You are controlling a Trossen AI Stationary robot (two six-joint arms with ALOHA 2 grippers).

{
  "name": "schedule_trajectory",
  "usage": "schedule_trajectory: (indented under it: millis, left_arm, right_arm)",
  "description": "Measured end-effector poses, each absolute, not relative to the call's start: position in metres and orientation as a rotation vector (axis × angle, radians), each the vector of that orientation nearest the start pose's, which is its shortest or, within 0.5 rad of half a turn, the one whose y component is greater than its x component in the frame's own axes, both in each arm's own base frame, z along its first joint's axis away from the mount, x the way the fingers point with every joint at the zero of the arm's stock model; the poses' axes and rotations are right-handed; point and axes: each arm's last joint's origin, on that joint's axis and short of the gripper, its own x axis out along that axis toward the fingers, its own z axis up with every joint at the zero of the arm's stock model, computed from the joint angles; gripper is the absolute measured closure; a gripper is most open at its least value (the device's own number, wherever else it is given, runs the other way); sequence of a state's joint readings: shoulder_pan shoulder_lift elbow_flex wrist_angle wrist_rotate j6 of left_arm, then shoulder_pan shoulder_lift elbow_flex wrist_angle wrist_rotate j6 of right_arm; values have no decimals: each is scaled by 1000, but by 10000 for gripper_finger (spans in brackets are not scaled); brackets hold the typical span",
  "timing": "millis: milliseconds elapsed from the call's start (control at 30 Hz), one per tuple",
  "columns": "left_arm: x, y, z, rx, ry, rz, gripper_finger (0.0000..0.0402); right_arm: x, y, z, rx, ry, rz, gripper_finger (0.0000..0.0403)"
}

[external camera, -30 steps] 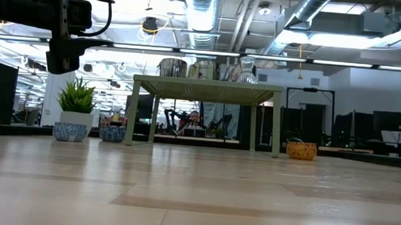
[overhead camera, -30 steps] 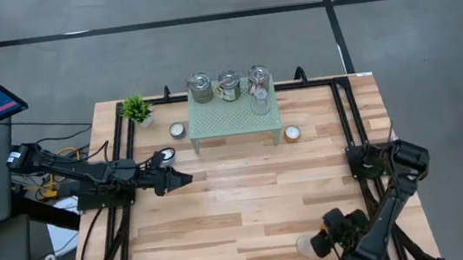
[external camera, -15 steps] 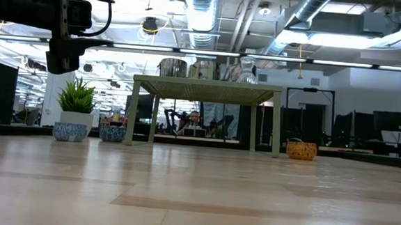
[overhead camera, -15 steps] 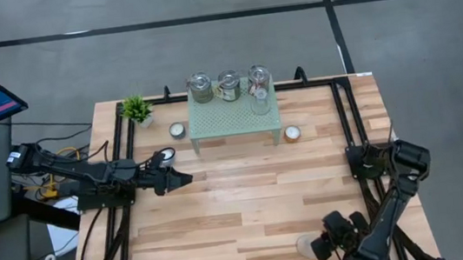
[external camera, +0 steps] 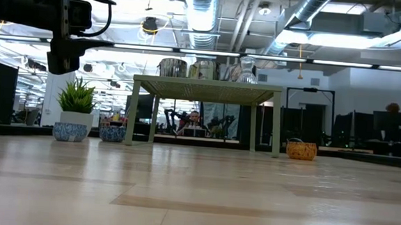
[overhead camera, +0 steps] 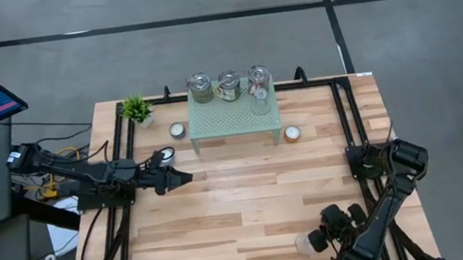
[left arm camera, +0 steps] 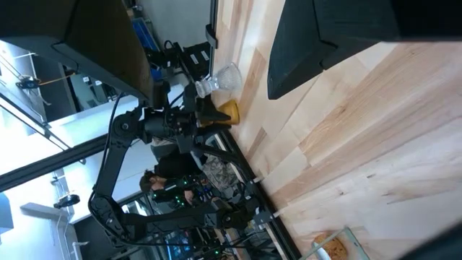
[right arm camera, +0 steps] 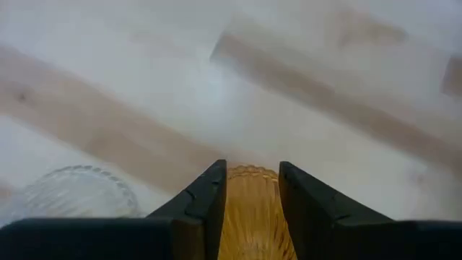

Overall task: Pick & Place candle stick holders
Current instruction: Put the orange candle holder on the shelf

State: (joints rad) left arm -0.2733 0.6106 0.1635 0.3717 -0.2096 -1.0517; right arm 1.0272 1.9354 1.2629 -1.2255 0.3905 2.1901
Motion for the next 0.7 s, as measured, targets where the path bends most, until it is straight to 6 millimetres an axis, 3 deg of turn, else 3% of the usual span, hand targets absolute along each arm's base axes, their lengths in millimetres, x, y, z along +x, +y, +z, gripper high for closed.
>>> schedule_trajectory:
  millis: [400, 700]
  left_arm:
    - [143, -34, 196, -1033, 100, -19, 126]
    - [143, -34, 196, -1033, 100, -20, 126]
  right_arm:
    - [204, 230, 159, 464, 849, -1104, 292]
    - [236, 211, 156, 418, 887, -1048, 292]
